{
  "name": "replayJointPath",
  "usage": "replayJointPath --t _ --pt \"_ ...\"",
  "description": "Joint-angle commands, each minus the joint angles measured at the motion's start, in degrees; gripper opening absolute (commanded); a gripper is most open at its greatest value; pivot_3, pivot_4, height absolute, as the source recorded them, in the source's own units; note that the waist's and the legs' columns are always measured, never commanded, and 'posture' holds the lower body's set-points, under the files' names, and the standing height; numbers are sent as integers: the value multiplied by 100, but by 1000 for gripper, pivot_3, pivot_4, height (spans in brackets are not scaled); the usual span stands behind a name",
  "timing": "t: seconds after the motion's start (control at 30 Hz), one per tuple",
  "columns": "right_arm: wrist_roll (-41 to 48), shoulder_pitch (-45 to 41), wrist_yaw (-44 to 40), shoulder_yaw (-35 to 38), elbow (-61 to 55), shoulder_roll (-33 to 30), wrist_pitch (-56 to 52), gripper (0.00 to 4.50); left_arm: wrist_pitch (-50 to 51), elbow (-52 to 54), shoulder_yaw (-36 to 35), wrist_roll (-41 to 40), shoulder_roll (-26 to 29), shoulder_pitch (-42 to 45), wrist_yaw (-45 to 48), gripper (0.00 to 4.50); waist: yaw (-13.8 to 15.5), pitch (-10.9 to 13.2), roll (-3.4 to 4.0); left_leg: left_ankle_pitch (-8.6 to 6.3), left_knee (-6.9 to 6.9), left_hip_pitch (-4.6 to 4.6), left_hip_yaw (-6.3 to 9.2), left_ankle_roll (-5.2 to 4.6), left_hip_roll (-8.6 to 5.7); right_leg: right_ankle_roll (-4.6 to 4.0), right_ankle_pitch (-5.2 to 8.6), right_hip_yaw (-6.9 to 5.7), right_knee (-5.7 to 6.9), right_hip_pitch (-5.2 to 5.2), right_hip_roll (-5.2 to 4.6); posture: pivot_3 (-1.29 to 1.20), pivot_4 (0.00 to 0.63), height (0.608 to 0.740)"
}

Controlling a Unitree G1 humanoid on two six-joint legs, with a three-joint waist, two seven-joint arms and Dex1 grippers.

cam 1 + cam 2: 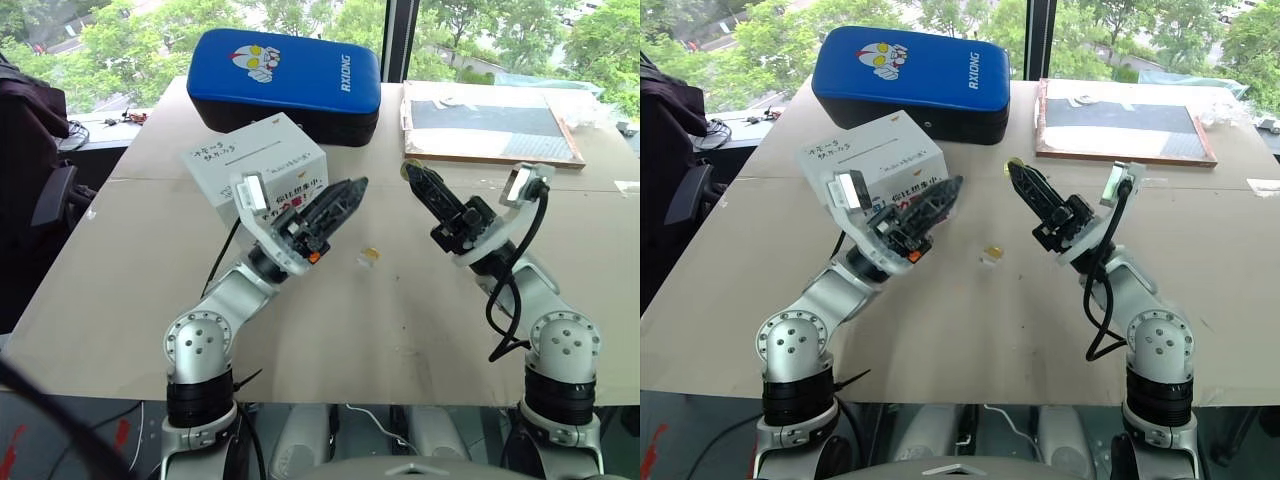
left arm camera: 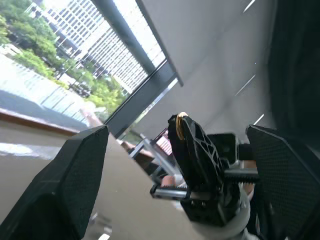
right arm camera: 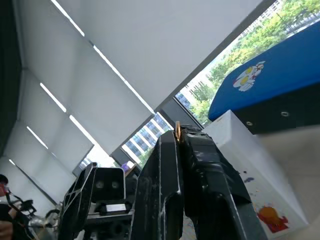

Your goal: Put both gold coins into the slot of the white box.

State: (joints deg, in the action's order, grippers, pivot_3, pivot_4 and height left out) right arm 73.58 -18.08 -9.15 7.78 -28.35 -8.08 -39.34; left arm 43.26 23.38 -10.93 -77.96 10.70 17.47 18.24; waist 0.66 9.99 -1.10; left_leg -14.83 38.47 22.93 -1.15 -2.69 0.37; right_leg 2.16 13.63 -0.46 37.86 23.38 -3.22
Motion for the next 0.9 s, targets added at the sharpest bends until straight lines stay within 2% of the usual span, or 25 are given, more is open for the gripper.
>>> replayJointPath --t 0.03,0.1,0.17,0.43,0.77,0.87,0.9 --pt "418 -72 165 -72 -277 -98 -87 0 -51 53 -14 -555 -111 87 -185 3655 -1 0 0 0 0 0 -1 0 0 0 0 -2 0 0 4 0 150 740" --pt "546 -106 208 -117 -296 -122 -102 0 -6 68 64 -640 -88 80 -197 2802 -6 0 0 0 -1 0 0 0 1 0 0 -5 -1 0 10 0 150 740" --pt "627 -132 235 -169 -308 -155 -102 0 46 114 162 -691 -52 57 -199 1762 -12 0 0 0 -1 -1 1 -1 3 -1 1 -5 1 0 14 0 150 740" --pt "461 -299 113 -474 -245 -223 -85 0 133 201 437 -853 15 16 -179 1762 -72 0 0 0 -2 -2 -1 -1 4 -1 1 -3 -1 1 21 0 150 740" --pt "448 -391 89 -575 -193 -168 -14 0 10 165 457 -885 23 10 -160 1762 -125 0 0 0 -4 -2 0 -1 4 -1 2 -3 -3 1 21 0 150 740" --pt "513 -380 116 -539 -181 -161 -1 0 -52 209 439 -936 -12 -17 -95 942 -127 0 0 0 -5 -2 0 -1 5 -1 2 -3 -3 1 20 0 150 740" --pt "556 -381 131 -526 -176 -155 0 0 -65 219 439 -953 -14 -26 -84 459 -126 0 0 0 -5 -2 0 -1 5 -1 2 -3 -4 1 20 0 150 740"
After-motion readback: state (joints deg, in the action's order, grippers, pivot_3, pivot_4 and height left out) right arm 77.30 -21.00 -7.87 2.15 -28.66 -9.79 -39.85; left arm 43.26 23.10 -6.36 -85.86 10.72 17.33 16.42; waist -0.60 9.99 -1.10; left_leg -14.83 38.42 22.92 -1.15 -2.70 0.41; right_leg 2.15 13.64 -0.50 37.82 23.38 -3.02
